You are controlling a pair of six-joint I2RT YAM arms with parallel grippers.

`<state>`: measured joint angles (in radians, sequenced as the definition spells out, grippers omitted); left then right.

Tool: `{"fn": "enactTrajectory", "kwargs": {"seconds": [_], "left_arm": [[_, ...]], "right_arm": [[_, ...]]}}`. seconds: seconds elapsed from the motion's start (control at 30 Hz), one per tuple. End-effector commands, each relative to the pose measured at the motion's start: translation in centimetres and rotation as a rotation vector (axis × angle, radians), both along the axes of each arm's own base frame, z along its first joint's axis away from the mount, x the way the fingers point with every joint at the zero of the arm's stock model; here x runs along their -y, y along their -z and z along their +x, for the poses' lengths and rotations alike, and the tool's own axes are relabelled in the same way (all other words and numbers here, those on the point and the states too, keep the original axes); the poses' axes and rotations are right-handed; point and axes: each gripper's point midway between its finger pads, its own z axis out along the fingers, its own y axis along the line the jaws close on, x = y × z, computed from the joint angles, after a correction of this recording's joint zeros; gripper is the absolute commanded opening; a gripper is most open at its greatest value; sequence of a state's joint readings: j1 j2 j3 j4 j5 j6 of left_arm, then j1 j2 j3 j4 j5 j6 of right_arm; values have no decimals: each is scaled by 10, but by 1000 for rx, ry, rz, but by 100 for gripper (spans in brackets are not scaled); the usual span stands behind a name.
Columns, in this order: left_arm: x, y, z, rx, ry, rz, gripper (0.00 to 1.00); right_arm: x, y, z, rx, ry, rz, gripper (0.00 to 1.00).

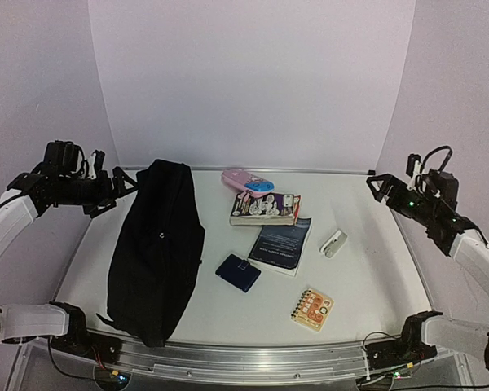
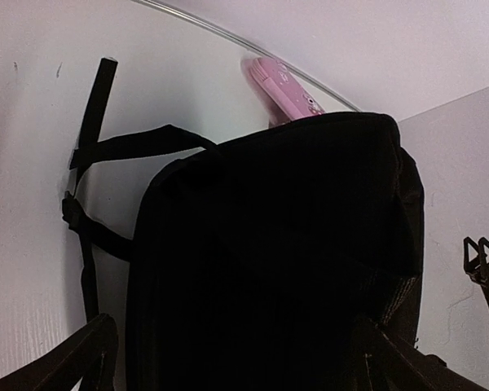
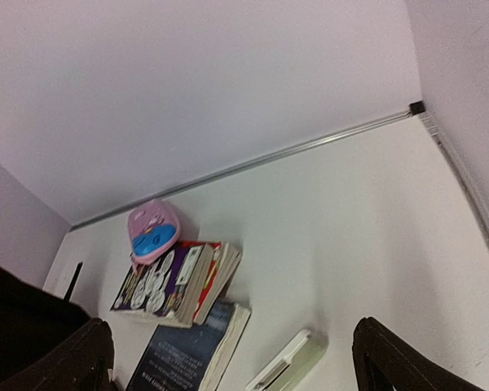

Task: Pack the student bag
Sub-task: Adjust the student bag at the center of the board.

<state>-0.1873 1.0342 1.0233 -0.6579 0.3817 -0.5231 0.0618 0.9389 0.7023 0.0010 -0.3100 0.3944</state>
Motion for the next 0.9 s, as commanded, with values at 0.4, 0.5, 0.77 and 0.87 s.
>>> {"fn": "enactTrajectory", "kwargs": {"seconds": [0.4,0.5,0.77,0.87], "left_arm": [[36,-60,-22,152,200,-47,100],[37,-60,-21,155,209,-34,100],[37,-38,-8,90,196,24,100],[49,-37,-5,95,231,20,90]], "right_arm": [[-46,-10,-45,-21,-135,67,98],[-45,-12,-46,-16,-129,65,98],[-45,-6,-45,-33,-128,57,98],[-46,-1,-45,-46,-133,51,98]]}}
